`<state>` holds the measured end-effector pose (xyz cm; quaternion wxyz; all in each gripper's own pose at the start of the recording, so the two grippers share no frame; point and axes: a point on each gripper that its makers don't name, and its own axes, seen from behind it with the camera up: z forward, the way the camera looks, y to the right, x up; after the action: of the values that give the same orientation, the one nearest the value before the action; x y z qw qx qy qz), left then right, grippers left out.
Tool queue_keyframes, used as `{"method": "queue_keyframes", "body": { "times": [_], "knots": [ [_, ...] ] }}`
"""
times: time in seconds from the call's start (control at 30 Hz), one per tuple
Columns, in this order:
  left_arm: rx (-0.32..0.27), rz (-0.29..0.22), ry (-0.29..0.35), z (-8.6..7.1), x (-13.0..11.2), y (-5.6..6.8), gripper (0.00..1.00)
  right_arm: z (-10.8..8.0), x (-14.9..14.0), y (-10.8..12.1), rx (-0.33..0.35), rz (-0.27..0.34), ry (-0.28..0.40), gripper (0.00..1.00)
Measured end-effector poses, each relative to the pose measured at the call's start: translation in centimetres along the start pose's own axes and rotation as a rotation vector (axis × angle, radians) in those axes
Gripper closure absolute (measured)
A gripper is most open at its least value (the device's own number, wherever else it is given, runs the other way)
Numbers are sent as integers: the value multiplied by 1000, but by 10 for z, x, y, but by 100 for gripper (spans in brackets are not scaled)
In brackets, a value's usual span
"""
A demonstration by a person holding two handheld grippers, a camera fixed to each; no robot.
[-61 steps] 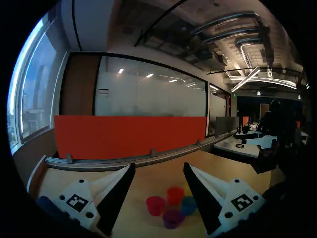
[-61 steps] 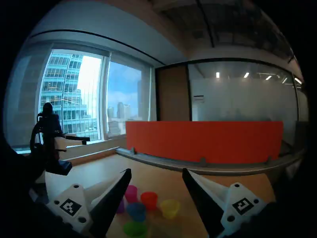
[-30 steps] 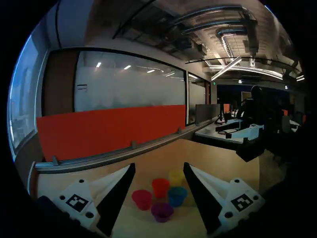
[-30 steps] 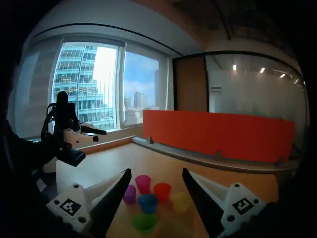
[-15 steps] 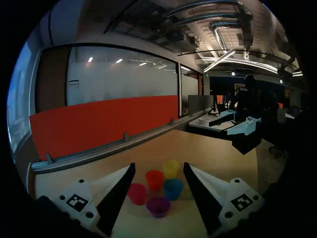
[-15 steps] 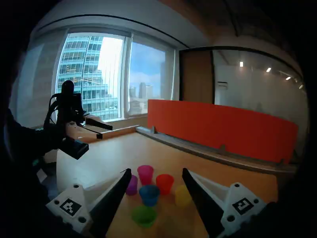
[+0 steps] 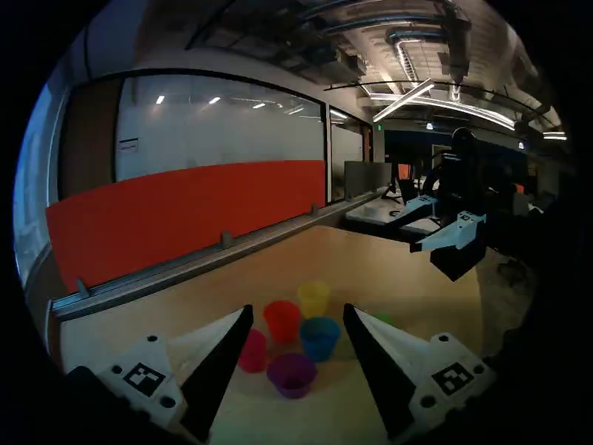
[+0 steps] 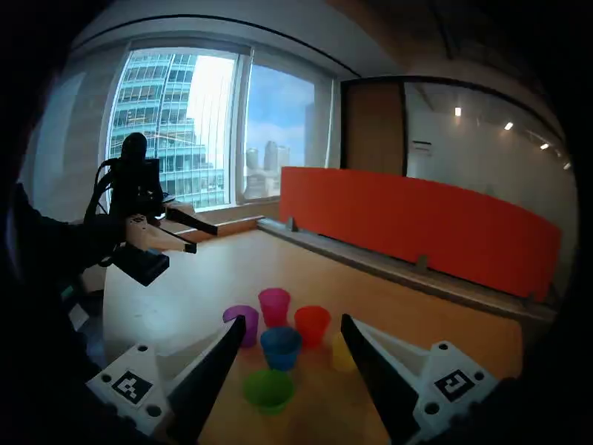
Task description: Pour water
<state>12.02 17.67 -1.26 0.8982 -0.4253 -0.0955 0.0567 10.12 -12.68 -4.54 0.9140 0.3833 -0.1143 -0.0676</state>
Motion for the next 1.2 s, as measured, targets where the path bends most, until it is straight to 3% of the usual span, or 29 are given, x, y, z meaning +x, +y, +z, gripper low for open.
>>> {"method": "queue_keyframes", "body": {
  "times": [0.5,0.77,1.2],
  "knots": [
    [-32,13,-65,19,-31,6,10,8,-38,-5,10,-17,-50,1],
    [-60,34,-100,28,-46,15,10,12,-59,-9,19,-25,-78,0],
    [-94,54,-142,39,-58,23,10,19,-86,-18,37,-31,-112,1]
  ]
}}
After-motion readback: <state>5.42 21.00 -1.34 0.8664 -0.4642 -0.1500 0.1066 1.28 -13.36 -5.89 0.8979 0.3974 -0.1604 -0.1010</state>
